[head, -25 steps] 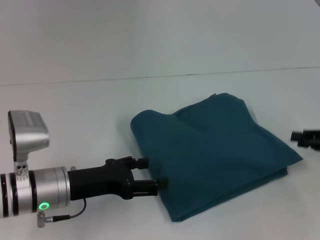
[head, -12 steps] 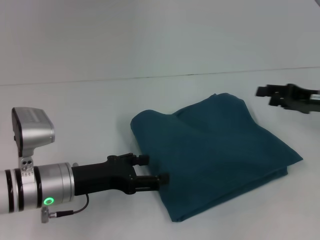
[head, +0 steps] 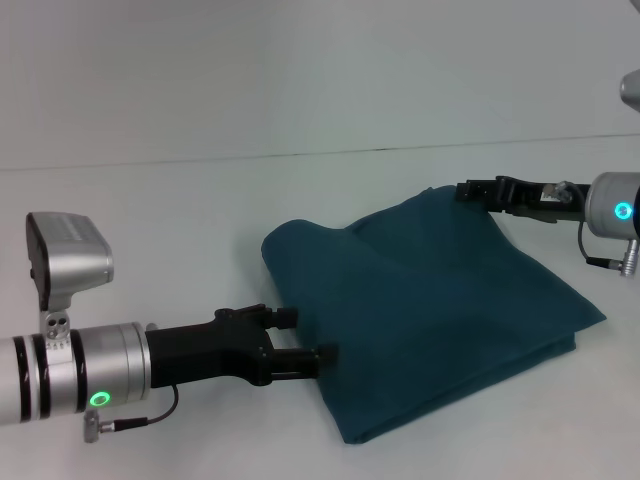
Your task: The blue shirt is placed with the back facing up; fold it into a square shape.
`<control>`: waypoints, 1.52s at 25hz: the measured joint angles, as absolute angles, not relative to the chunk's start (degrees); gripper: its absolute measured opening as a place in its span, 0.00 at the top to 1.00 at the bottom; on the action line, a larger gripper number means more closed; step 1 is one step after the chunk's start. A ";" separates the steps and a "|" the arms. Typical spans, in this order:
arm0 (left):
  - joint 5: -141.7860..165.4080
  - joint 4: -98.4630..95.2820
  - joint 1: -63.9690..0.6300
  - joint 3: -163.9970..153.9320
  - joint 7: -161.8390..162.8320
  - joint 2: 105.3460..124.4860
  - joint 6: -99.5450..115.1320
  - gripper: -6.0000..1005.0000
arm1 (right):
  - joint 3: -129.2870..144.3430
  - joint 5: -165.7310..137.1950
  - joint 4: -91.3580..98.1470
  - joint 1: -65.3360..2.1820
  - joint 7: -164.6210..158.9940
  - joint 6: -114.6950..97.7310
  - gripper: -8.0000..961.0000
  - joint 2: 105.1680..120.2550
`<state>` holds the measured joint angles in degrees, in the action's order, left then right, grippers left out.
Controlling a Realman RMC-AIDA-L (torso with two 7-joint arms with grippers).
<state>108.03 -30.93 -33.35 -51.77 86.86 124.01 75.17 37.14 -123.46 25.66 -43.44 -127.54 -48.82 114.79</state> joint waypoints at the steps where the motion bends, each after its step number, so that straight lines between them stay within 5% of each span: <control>1: 108.04 -30.93 -33.35 -51.77 86.93 124.01 75.16 0.10 | 37.31 -123.41 25.72 -43.56 -127.42 -48.41 0.32 115.00; 11: 108.19 -30.93 -33.32 -51.77 87.33 123.92 74.91 0.10 | 37.56 -123.33 25.99 -43.53 -127.50 -46.40 0.36 114.52; 21: 108.20 -30.93 -33.44 -51.77 87.36 123.88 74.59 0.10 | 38.90 -123.25 25.16 -43.95 -127.14 -44.86 0.41 115.73; 27: 108.19 -30.94 -33.47 -51.77 87.36 123.74 74.24 0.10 | 38.57 -122.80 25.73 -43.71 -126.53 -45.65 0.63 115.86; 38: 108.19 -30.94 -33.37 -51.77 87.59 123.84 73.70 0.10 | 38.43 -113.71 27.79 -40.82 -119.53 -47.84 0.89 115.94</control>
<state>108.19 -30.94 -33.37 -51.77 87.59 123.84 73.70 38.43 -113.71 27.79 -40.82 -119.53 -47.84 115.94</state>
